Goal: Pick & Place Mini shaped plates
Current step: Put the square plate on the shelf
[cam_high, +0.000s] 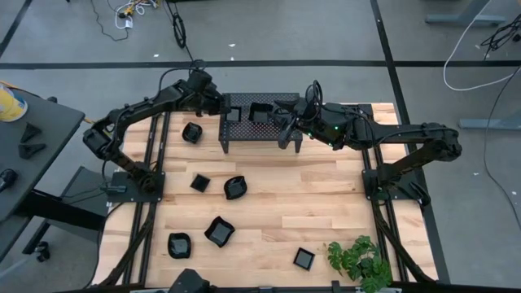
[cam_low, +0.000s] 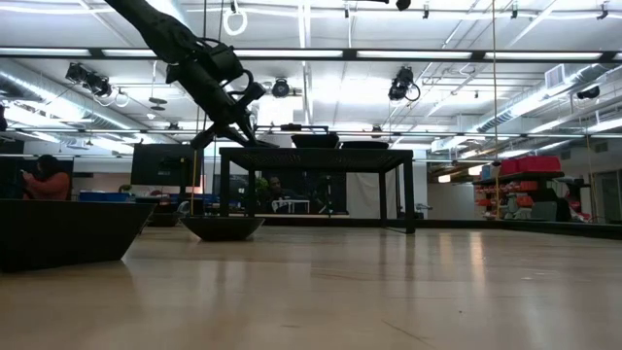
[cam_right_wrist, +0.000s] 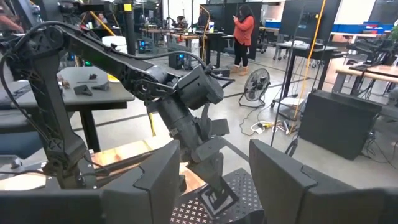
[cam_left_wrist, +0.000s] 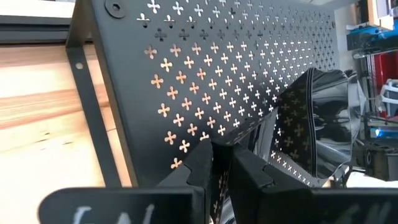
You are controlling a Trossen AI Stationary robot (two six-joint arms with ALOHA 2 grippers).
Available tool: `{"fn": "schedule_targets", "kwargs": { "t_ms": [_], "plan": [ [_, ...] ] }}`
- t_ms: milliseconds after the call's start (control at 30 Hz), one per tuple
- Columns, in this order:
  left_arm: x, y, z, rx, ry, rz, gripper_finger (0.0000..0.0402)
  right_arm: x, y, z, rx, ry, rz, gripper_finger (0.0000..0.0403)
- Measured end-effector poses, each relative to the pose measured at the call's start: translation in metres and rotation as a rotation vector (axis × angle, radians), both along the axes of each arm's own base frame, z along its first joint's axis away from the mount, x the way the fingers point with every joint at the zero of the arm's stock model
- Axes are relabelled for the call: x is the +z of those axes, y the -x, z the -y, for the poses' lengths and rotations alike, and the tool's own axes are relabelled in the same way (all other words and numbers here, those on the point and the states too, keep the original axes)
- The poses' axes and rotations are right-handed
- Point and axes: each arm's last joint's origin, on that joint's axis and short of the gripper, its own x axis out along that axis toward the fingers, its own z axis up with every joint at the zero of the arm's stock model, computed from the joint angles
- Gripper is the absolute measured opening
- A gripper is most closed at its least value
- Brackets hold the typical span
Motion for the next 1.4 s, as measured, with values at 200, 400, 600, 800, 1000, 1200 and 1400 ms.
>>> {"fn": "schedule_targets", "kwargs": {
  "t_ms": [200,400,600,800,1000,1200,1400],
  "plan": [
    [0.0002,-0.0001,-0.0002,0.001,-0.002,0.001,0.0042,0.0,0.0,0.0,0.0,0.0,-0.001,0.0194],
    [0.0005,-0.0005,-0.0002,-0.003,-0.003,0.007,0.0042,-0.0001,-0.0001,-0.0001,0.004,0.0,-0.001,0.0194],
    [0.0023,-0.0019,-0.0012,-0.013,-0.016,0.032,0.0042,-0.0002,-0.0001,-0.0001,0.004,0.0,-0.002,0.0194],
    [0.0023,-0.0019,-0.0011,-0.015,-0.016,0.033,0.0042,-0.0002,-0.0001,-0.0001,0.004,0.0,-0.002,0.0194],
    [0.0023,-0.0019,-0.0012,-0.011,-0.017,0.03,0.0059,-0.0002,-0.0001,0.0,0.003,0.0,-0.002,0.0194],
    [0.0022,-0.0018,-0.0013,0.002,-0.01,0.031,0.0108,-0.0004,-0.0002,0.0,0.003,0.0,-0.002,0.0194],
    [0.0022,-0.0018,-0.0012,-0.001,-0.008,0.033,0.0136,-0.0004,-0.0002,-0.0001,0.004,0.001,-0.003,0.0194]
  ]
}}
